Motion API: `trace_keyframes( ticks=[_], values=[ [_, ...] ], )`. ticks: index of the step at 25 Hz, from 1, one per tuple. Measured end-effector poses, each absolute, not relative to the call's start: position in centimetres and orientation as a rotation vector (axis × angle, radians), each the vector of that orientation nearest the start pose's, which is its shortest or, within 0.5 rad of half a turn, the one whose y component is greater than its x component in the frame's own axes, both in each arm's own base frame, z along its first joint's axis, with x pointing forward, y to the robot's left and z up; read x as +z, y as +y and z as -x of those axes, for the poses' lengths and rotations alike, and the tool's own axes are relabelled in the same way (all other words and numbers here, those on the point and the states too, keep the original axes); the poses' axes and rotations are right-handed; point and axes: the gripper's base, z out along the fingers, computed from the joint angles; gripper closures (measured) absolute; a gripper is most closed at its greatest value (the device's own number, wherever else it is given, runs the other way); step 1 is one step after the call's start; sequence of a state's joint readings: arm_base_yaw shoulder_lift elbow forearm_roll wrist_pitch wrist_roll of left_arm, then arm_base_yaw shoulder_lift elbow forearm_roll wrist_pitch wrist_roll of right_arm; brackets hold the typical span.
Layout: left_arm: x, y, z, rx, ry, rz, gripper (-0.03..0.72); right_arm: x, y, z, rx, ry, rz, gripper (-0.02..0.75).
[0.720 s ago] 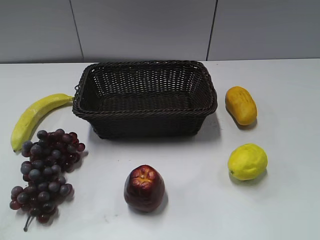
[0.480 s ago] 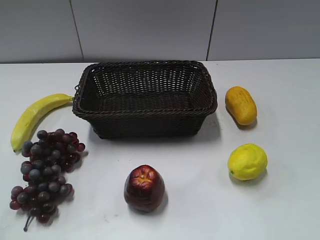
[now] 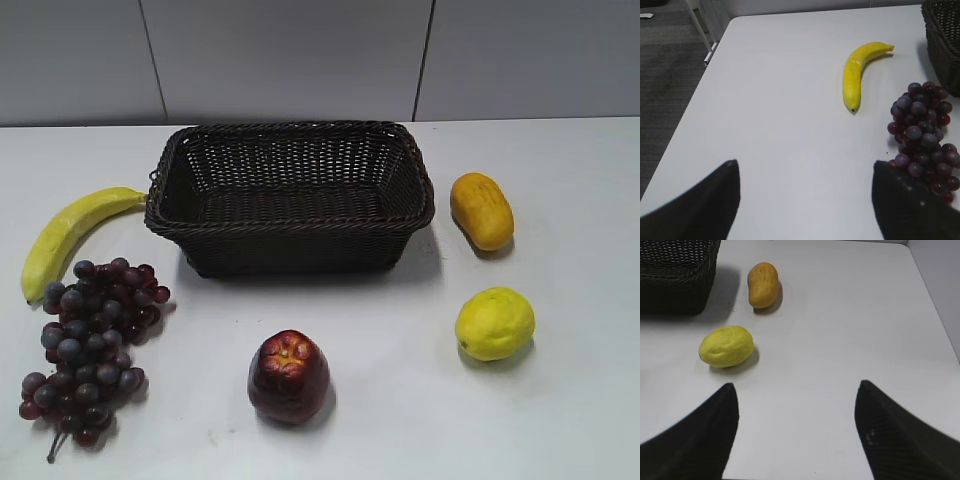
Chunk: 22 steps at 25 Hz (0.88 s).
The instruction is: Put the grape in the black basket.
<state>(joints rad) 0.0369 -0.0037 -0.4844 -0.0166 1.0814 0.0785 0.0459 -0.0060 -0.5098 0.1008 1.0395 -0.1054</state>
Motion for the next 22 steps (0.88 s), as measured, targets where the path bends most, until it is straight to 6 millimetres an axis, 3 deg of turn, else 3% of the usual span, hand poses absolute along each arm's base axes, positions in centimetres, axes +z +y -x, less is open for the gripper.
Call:
trace_keyframes(
  ticks=[4, 9, 16, 22],
  values=[
    [27.3, -0.1, 0.3, 0.051, 2.078, -0.044, 0.095, 28.2, 0.8, 0.7, 0.082, 1.998, 0.156, 0.187],
    [29.4, -0.1, -1.8, 0.051, 2.093, -0.043, 0.097, 28.2, 0.8, 0.7, 0.082, 1.998, 0.156, 0.187],
    [31.0, -0.5, -7.9, -0.057, 2.226, -0.051, 0.095, 28.2, 0.8, 0.7, 0.082, 1.998, 0.156, 0.187],
    [29.2, -2.6, -13.8, -0.341, 2.412, -0.124, 0.095, 28.2, 0.8, 0.7, 0.082, 1.998, 0.156, 0.187]
  ],
)
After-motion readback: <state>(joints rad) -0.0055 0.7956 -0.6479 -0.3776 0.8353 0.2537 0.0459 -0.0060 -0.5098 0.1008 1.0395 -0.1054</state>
